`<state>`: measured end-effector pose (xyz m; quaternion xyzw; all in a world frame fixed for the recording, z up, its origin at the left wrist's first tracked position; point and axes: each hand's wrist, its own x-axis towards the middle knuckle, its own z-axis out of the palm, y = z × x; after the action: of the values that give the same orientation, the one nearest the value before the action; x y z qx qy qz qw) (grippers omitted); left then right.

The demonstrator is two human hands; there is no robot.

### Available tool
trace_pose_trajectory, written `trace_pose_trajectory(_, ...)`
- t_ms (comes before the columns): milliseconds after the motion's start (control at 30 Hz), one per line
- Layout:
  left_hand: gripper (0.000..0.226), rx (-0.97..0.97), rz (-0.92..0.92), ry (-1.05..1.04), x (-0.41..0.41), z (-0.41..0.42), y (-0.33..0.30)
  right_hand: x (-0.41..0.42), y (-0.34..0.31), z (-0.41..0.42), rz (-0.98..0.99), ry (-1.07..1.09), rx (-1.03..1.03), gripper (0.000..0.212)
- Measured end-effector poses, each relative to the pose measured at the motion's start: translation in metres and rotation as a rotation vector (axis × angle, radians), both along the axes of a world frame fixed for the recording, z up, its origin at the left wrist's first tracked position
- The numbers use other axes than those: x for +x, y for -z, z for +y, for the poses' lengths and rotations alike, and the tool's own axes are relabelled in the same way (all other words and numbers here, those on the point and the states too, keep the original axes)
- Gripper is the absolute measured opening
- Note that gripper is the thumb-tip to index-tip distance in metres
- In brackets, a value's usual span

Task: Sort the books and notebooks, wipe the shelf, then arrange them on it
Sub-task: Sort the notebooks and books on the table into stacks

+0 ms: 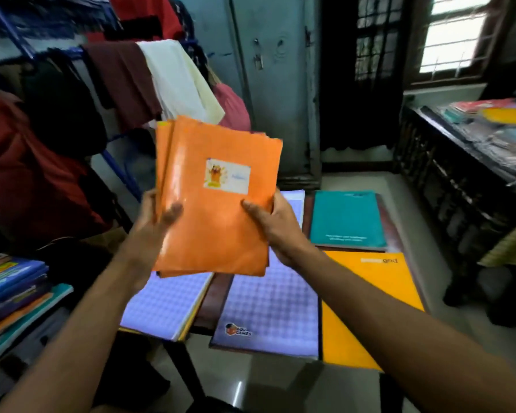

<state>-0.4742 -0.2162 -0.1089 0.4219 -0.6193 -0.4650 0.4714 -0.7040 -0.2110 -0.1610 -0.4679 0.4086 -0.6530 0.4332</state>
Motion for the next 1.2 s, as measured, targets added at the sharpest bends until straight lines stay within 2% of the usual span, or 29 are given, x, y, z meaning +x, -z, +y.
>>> trace_pose_trajectory(67,0.064,0.208,0.147,0.093,-0.034,0.010,-0.009,-0.030,-0.007,0.018,-0.046,0.082,0.052,0.056)
trace_pose_trajectory(167,0.046,0.387,0.207,0.082,-0.085,0.028,0.018,-0.081,0.005,0.055,-0.050,0.212,0.191,0.053)
trace_pose_trajectory(333,0.025,0.451,0.065,0.109,-0.142,0.078,0.080,-0.147,0.051,0.124,0.016,0.276,0.426,0.039)
trace_pose_trajectory(433,0.028,0.512,-0.022,0.097,-0.158,0.100,0.102,-0.162,0.070,0.157,0.148,0.269,0.573,0.032)
trace_pose_trajectory(533,0.030,0.507,-0.148,0.079,-0.155,0.103,0.112,-0.175,0.084,0.172,0.349,0.376,0.546,0.023)
trace_pose_trajectory(700,0.023,0.496,-0.236,0.006,-0.126,0.080,0.109,-0.192,0.083,0.185,0.305,0.465,0.564,0.024)
trace_pose_trajectory(833,0.033,0.411,-0.365,0.019,-0.094,0.057,0.091,-0.190,0.085,0.183,0.391,0.488,0.585,0.035)
trace_pose_trajectory(967,0.029,0.355,-0.451,0.040,-0.070,0.043,0.069,-0.183,0.079,0.181,0.562,0.519,0.637,0.043)
trace_pose_trajectory(1200,0.026,0.368,-0.422,-0.024,-0.035,0.032,0.042,-0.168,0.077,0.177,0.716,0.504,0.669,0.052)
